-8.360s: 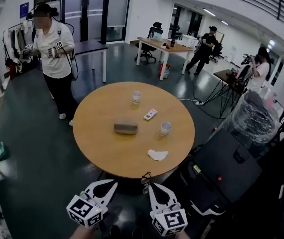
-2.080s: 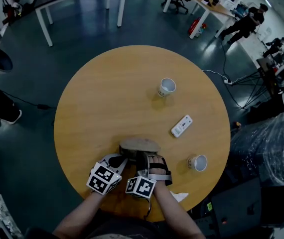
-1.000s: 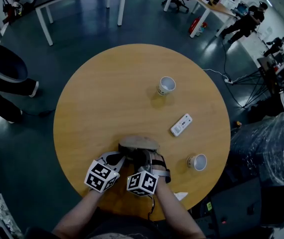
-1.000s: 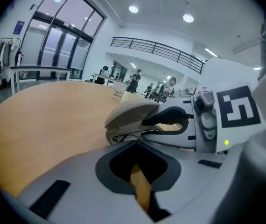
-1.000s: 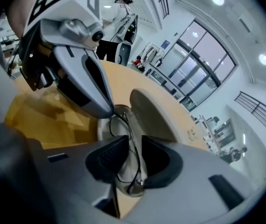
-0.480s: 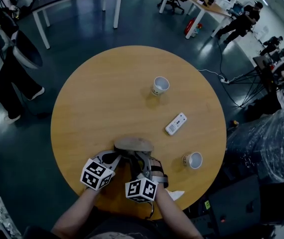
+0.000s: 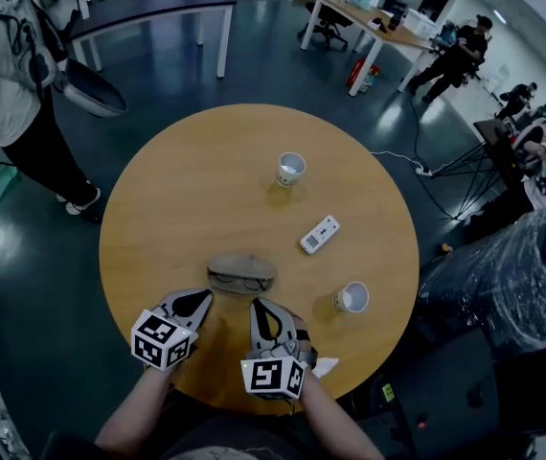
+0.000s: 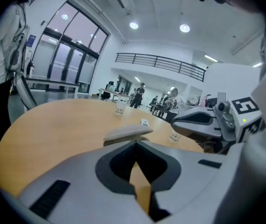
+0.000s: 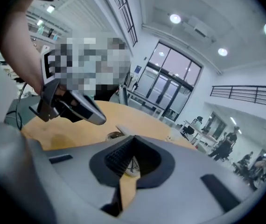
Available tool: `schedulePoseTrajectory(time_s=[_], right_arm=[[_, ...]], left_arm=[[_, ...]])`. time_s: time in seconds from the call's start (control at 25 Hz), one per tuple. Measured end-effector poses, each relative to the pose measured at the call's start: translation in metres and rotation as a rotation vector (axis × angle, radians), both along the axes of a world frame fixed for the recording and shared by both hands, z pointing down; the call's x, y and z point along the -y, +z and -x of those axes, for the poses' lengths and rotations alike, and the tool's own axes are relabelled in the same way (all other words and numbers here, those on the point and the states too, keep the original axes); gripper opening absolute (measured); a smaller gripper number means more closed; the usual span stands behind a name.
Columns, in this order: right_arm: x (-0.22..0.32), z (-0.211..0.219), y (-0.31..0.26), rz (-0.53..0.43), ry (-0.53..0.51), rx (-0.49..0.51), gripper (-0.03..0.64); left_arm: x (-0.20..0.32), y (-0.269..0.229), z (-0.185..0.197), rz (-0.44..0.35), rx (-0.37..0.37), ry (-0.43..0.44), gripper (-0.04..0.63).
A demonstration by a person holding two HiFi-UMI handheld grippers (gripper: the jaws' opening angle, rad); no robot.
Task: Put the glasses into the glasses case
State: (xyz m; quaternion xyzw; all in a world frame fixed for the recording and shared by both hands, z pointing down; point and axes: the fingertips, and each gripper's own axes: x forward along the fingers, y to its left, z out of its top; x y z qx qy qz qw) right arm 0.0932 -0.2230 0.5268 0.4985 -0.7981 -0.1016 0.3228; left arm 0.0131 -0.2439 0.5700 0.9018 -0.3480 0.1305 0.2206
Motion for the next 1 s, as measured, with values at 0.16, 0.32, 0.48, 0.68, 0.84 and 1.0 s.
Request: schedulePoseTrajectory(time_s=[0.16,0.32,0.48,0.68,0.84,1.0], right_arm=[[-0.022,-0.017,-0.042,-0.070,0.010,0.112,-0.012],[-0.044,-0.031,-0.094,-0.175,0.006,0.267,-0.012],[-0.068,-0.034,-0.134,-0.272,-0.014,0.409,-0.013],[-0.097,-0.033,-0.152,-0.312,-0.045,0.523,-0.012],[-0.113,-0.041,-0.154,-0.300,-0.029,0.622,-0.012],[-0.126,-0.040,-0.150,-0.254,0.046,0.679,-0.012]], left_arm=[[-0.024,-0.046,0.014,-0.088,-0.057,-0.079,0.006],[-0.053,-0.092,0.029,-0.189,-0.077,-0.136,0.006],[-0.085,-0.120,0.030,-0.244,-0.117,-0.153,0.006],[-0.103,-0.135,0.018,-0.274,-0.164,-0.157,0.006],[-0.114,-0.136,0.003,-0.271,-0.198,-0.087,0.006],[-0.131,-0.139,0.006,-0.260,-0.214,-0.030,0.006]])
